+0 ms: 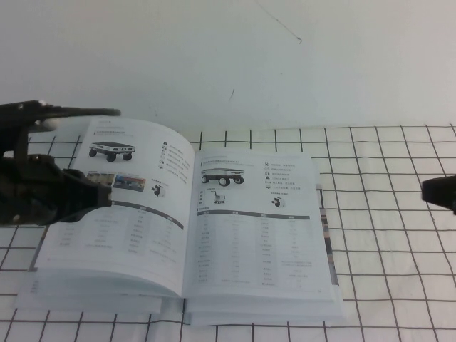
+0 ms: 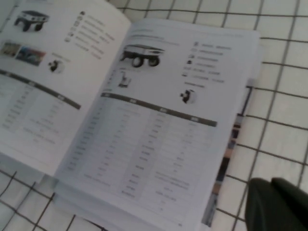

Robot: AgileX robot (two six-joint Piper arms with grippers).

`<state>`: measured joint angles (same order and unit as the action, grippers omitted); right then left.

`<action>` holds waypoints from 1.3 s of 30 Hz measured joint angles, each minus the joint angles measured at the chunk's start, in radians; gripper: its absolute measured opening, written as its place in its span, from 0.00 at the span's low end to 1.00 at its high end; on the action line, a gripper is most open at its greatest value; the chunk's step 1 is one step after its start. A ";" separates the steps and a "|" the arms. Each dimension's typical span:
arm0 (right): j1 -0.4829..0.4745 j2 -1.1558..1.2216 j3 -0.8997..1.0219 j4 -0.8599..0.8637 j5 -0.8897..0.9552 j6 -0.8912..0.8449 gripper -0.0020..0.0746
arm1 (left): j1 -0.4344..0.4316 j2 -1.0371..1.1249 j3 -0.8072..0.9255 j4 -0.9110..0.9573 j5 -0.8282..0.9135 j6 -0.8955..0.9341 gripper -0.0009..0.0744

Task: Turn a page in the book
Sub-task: Open the closed book

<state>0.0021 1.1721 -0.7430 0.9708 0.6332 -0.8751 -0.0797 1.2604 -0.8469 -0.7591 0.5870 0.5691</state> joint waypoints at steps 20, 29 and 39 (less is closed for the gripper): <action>0.187 0.495 -0.179 0.177 0.056 -0.340 0.41 | 0.000 0.390 -0.126 0.243 0.089 -0.080 0.01; 0.187 0.667 -0.259 0.187 0.004 -0.347 0.42 | 0.000 0.455 -0.130 0.253 0.056 -0.087 0.01; 0.187 0.742 -0.264 0.206 -0.056 -0.347 0.47 | 0.000 0.539 -0.131 0.253 0.031 -0.087 0.01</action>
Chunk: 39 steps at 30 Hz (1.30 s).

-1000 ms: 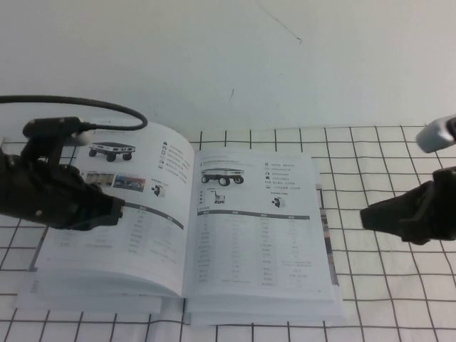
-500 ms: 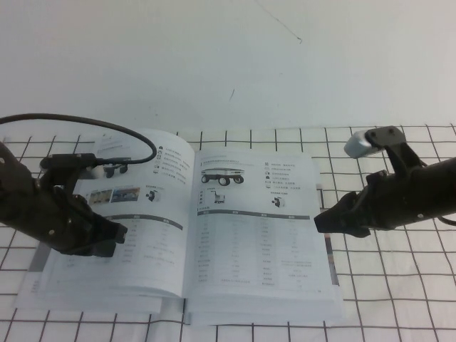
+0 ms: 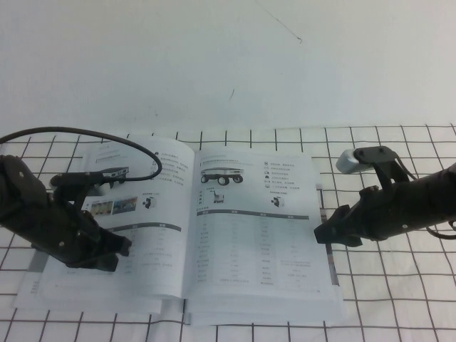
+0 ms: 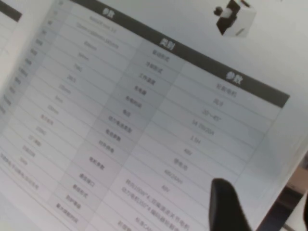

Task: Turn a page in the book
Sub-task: Open the closed book

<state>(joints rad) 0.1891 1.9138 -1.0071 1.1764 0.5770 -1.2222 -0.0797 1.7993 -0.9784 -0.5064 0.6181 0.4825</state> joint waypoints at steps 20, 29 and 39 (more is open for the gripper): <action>0.000 0.076 -0.003 0.163 0.042 -0.102 0.48 | 0.000 0.004 -0.002 0.000 -0.002 0.000 0.01; 0.000 0.085 -0.003 0.220 0.063 -0.150 0.48 | 0.001 0.004 -0.002 0.000 -0.002 0.000 0.01; 0.002 0.096 -0.003 0.278 0.131 -0.202 0.48 | 0.001 0.004 -0.002 0.000 -0.002 0.000 0.01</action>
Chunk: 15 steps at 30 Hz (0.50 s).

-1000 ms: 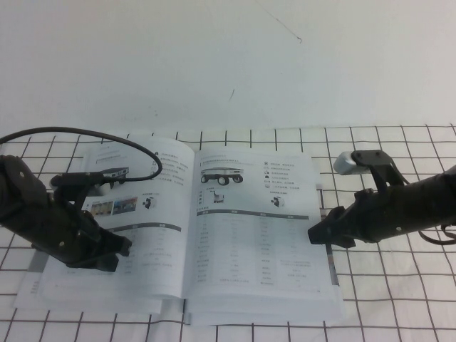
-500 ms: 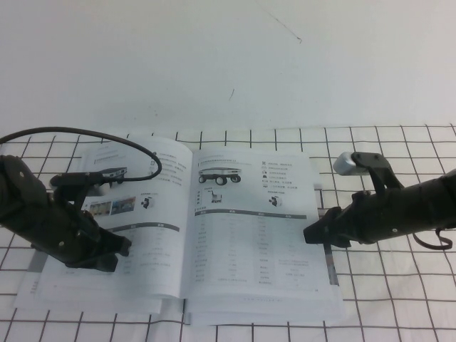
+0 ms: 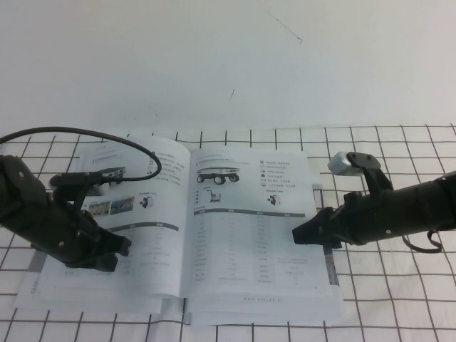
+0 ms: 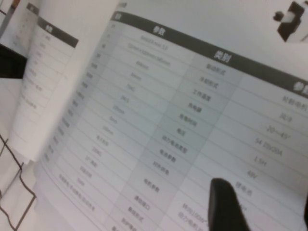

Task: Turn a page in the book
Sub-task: Open the closed book

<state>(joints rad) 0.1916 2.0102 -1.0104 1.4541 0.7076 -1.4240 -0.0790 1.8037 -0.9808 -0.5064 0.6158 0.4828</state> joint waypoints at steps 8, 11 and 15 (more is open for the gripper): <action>0.000 0.000 -0.002 -0.034 -0.047 0.001 0.48 | 0.000 0.000 0.000 0.000 -0.002 0.000 0.01; 0.002 0.000 -0.008 -0.083 -0.057 0.035 0.48 | 0.000 0.000 0.000 -0.002 -0.002 0.000 0.01; 0.004 -0.002 -0.009 -0.102 -0.059 0.057 0.48 | 0.000 0.002 0.000 -0.004 -0.002 0.000 0.01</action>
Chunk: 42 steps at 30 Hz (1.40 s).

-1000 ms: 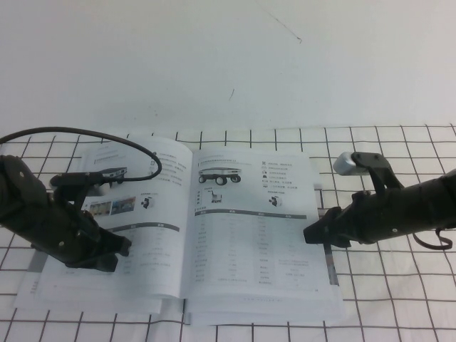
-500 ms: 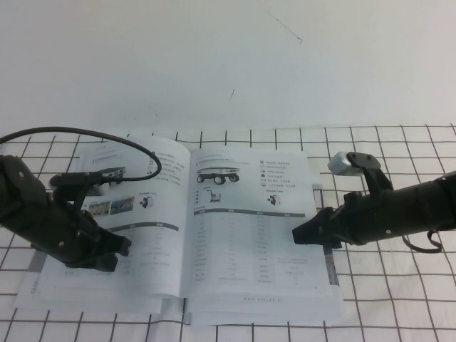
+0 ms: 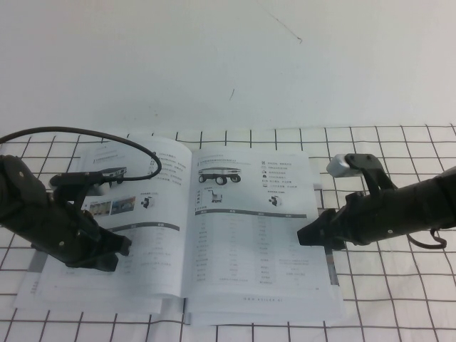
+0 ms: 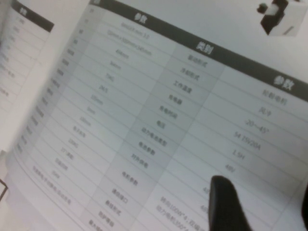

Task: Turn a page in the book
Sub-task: Open the closed book

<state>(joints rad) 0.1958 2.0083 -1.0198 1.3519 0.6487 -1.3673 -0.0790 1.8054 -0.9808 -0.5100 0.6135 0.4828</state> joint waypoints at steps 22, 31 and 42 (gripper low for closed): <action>0.000 -0.079 0.002 -0.058 -0.039 0.008 0.48 | 0.000 0.000 -0.075 -0.007 0.111 0.000 0.01; 0.000 -0.079 0.002 -0.058 -0.022 0.011 0.48 | 0.000 -0.069 -0.196 -0.037 0.127 -0.007 0.01; 0.000 -0.079 0.002 -0.056 -0.024 0.011 0.48 | 0.000 0.101 -0.198 -0.052 0.103 -0.016 0.01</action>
<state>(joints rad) 0.1958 1.9294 -1.0181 1.2959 0.6248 -1.3568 -0.0790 1.9062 -1.1784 -0.5623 0.7167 0.4667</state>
